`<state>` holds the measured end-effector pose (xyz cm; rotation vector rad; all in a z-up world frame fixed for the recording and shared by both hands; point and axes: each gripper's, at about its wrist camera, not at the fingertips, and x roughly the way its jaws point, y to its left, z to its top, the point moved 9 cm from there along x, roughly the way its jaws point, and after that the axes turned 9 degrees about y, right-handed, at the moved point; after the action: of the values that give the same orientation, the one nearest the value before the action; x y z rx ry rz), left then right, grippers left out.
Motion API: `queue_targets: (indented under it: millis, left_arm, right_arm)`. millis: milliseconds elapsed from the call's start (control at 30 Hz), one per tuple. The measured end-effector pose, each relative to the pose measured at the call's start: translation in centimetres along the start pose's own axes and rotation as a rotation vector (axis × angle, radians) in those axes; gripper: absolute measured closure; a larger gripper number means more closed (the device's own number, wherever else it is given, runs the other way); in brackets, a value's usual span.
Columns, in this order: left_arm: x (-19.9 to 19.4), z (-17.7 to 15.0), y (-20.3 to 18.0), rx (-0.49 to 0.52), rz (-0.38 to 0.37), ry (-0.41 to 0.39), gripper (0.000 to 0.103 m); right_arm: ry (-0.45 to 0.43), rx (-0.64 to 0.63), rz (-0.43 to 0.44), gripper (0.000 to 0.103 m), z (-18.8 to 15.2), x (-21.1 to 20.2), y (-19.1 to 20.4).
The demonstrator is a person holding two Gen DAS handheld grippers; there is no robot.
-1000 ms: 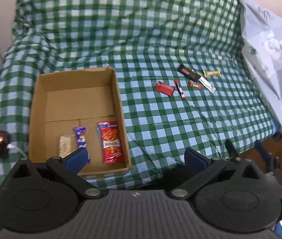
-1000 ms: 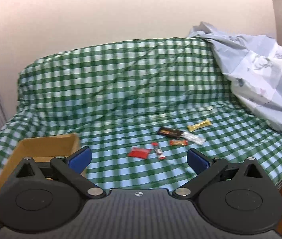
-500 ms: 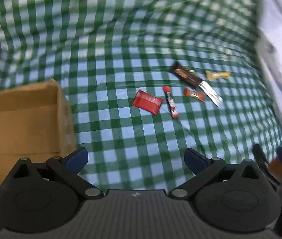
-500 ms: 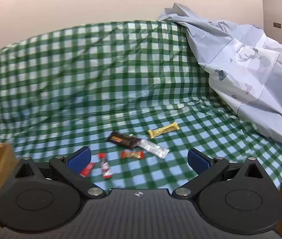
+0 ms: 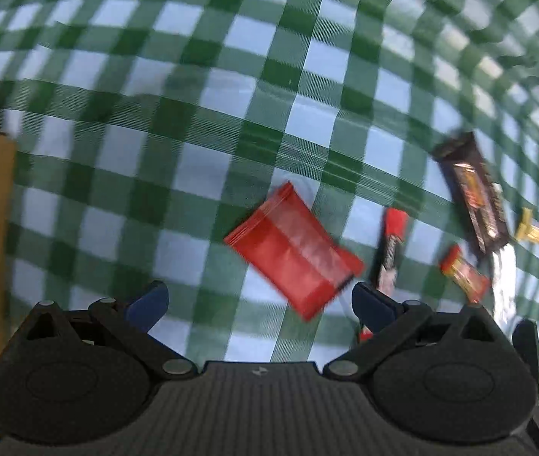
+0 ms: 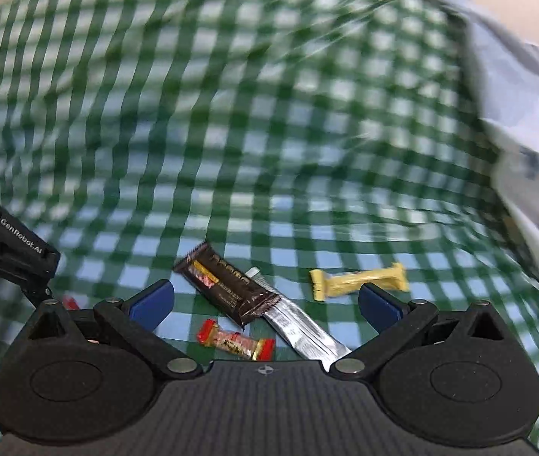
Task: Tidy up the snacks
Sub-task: 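Grasp the red square packet with the left tool while the right tool grasps the dark chocolate bar, then carry the red packet and dark chocolate bar over the box with both tools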
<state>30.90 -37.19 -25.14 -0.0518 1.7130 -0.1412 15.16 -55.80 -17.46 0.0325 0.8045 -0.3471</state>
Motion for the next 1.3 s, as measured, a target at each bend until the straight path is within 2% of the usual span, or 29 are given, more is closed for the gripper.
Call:
queue_targets:
  millis: [100, 200, 333, 400, 433, 467, 500, 533, 567, 633, 767, 1033, 1167, 1300]
  left_arm:
    - [2.2, 0.5, -0.4, -0.005, 0.011, 0.037, 0.0]
    - [2.4, 0.6, -0.7, -0.003, 0.053, 0.026, 0.0]
    - [2.4, 0.4, -0.7, -0.003, 0.056, 0.002, 0.0]
    - [1.7, 0.1, -0.2, -0.02, 0.076, -0.04, 0.013]
    - [1.1, -0.1, 0.1, -0.019, 0.087, -0.068, 0.028]
    - [0.5, -0.2, 0.0, -0.001, 0.082, -0.091, 0.052]
    - [-0.1, -0.2, 0.0, 0.025, 0.067, -0.116, 0.06]
    - [-0.4, -0.3, 0.0, 0.036, 0.038, -0.125, 0.07]
    - [-0.6, -0.5, 0.3, 0.038, 0.015, -0.124, 0.078]
    - [-0.8, -0.8, 0.7, 0.06, -0.023, -0.126, 0.084]
    - [-2.5, -2.4, 1.8, 0.167, -0.016, -0.207, 0.097]
    - [-7.1, -6.9, 5.4, 0.331, -0.095, -0.338, 0.099]
    - [-10.3, -10.1, 7.0, 0.397, -0.1, -0.411, 0.099]
    - [-13.3, -14.1, 7.7, 0.455, -0.099, -0.476, 0.099]
  right_arm:
    - [0.039, -0.035, 0.035, 0.001, 0.3, 4.4, 0.8]
    - [0.07, -0.101, 0.023, 0.001, 0.7, 8.2, 1.7]
    - [0.111, -0.135, 0.019, 0.001, 1.4, 12.2, 2.6]
    - [0.109, -0.185, 0.006, 0.008, 1.3, 13.2, 3.3]
    - [0.087, -0.213, 0.012, 0.011, 1.2, 13.0, 3.9]
    - [0.072, -0.247, 0.037, 0.033, 1.2, 12.7, 4.5]
    - [0.073, -0.272, 0.063, 0.056, 1.0, 12.1, 5.0]
    - [0.074, -0.293, 0.054, 0.06, 0.8, 11.6, 5.4]
    - [0.083, -0.31, 0.053, 0.062, 0.5, 11.2, 5.7]
    - [0.101, -0.3, 0.063, 0.063, -0.2, 10.2, 5.9]
    - [0.077, -0.181, 0.083, 0.063, -1.5, 6.6, 5.1]
    - [0.047, 0.12, 0.02, 0.062, -5.1, -1.9, 2.9]
    - [0.047, 0.248, 0.031, 0.062, -7.4, -5.9, 3.8]
    - [0.033, 0.325, 0.041, 0.062, -8.3, -9.8, 5.4]
